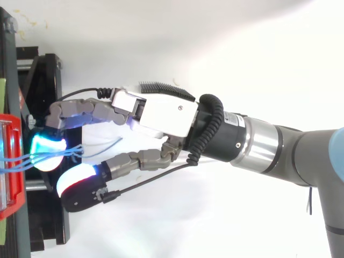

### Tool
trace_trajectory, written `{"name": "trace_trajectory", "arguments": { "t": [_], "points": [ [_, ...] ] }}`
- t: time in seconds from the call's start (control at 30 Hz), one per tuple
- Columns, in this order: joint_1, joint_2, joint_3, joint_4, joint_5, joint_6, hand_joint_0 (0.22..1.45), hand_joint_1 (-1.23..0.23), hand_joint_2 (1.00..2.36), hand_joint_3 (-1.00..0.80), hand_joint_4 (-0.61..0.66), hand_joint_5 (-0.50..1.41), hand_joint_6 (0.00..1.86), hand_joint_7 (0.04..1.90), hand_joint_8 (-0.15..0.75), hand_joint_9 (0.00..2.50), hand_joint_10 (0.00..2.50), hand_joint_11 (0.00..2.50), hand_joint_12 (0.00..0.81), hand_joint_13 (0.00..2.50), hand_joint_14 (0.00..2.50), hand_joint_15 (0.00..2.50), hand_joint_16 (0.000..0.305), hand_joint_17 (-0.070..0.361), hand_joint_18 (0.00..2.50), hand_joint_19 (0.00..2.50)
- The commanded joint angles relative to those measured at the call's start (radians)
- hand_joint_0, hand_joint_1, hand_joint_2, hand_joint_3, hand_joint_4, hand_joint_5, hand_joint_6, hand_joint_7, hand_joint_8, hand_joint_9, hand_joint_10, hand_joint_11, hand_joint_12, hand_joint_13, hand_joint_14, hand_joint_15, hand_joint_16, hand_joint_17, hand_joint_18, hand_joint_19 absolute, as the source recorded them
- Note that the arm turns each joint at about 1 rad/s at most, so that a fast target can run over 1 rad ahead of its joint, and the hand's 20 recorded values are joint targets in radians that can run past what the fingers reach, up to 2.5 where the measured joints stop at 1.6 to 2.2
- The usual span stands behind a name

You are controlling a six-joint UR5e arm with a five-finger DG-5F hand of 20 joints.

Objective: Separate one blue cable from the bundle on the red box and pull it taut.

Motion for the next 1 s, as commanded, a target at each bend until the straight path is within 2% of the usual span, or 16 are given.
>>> {"name": "trace_trajectory", "arguments": {
  "t": [0.0, 0.23, 0.4, 0.57, 0.77, 0.8, 0.97],
  "points": [
    [-0.003, 0.0, 0.02, -0.024, -0.01, 0.02, 0.58, -0.65, 1.0, -0.5, 0.29, -0.09, 0.5, 1.23, 0.298, 0.56, 0.0, 0.04, 0.341, 0.49, 0.0, 0.13, 0.05, 0.112, 0.42, 0.32],
    [-0.004, 0.0, 0.027, -0.051, -0.014, 0.028, 0.59, -0.65, 1.0, -0.5, 0.28, -0.09, 0.5, 1.27, 0.297, 0.57, 0.0, 0.05, 0.339, 0.49, 0.01, 0.14, 0.049, 0.111, 0.43, 0.32],
    [-0.008, 0.0, 0.027, -0.053, -0.016, 0.062, 0.59, -0.64, 1.0, -0.5, 0.27, -0.09, 0.5, 1.26, 0.298, 0.57, 0.0, 0.05, 0.341, 0.49, 0.0, 0.14, 0.05, 0.111, 0.43, 0.33],
    [-0.018, 0.002, 0.028, -0.073, -0.023, 0.109, 0.58, -0.64, 1.0, -0.5, 0.28, -0.09, 0.5, 1.26, 0.3, 0.58, 0.0, 0.06, 0.342, 0.5, 0.0, 0.15, 0.049, 0.111, 0.45, 0.32],
    [-0.031, 0.002, 0.028, -0.096, -0.037, 0.131, 0.6, -0.68, 1.0, -0.48, 0.25, -0.08, 0.5, 1.41, 0.3, 0.59, 0.0, 0.06, 0.341, 0.51, 0.0, 0.15, 0.049, 0.111, 0.45, 0.32],
    [-0.032, 0.008, 0.03, -0.107, -0.051, 0.131, 0.6, -0.68, 1.0, -0.48, 0.25, -0.08, 0.5, 1.42, 0.3, 0.58, 0.0, 0.07, 0.343, 0.51, 0.0, 0.14, 0.049, 0.111, 0.45, 0.33],
    [-0.032, 0.008, 0.03, -0.107, -0.057, 0.131, 0.61, -0.69, 1.0, -0.46, 0.24, -0.11, 0.57, 1.35, 0.298, 0.59, 0.0, 0.08, 0.343, 0.51, 0.0, 0.15, 0.049, 0.111, 0.46, 0.33]
  ]
}}
